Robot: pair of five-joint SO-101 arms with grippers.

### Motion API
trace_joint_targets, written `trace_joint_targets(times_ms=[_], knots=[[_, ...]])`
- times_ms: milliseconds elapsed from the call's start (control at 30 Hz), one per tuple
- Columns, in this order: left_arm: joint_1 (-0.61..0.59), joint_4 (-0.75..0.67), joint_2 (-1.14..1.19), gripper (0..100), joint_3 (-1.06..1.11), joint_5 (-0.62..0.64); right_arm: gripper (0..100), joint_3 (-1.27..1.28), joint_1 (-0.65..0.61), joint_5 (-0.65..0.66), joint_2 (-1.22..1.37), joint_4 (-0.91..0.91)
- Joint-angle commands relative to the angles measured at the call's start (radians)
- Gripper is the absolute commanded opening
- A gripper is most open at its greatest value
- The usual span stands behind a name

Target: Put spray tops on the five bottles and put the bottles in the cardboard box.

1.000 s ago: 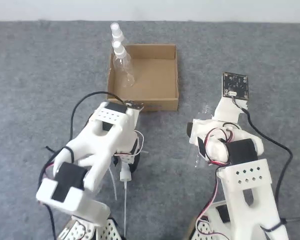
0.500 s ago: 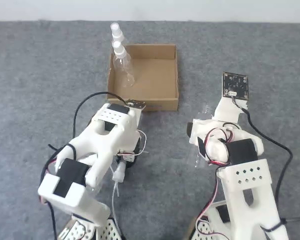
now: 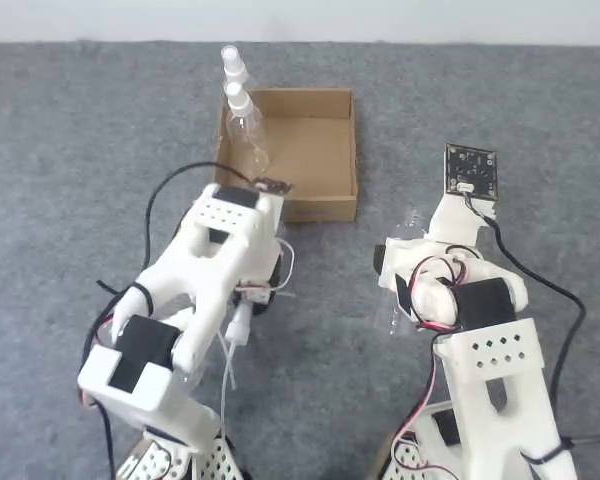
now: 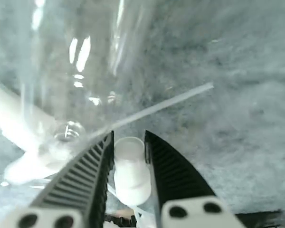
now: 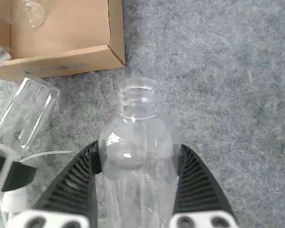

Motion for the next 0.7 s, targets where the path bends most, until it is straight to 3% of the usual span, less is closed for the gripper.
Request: trace_joint_targets(times_ms=[0,267,433,667], knots=[[0.0,0.084,-0.008,1,-0.147,0.006,2.0,-0.015,0.012,-0.015,-0.035,-0.025],[0.0,0.255,-0.008,1,-0.423,0.006,2.0,-0.015,0.012,-0.015,-0.036,-0.025],[0.005,0.256,-0.057,1,-0.507,0.006,2.0,-0.015,0.012,-0.015,-0.036,-0.024],[0.031,0.256,-0.299,1,-0.513,0.006,2.0,-0.015,0.01,-0.014,-0.036,-0.018]])
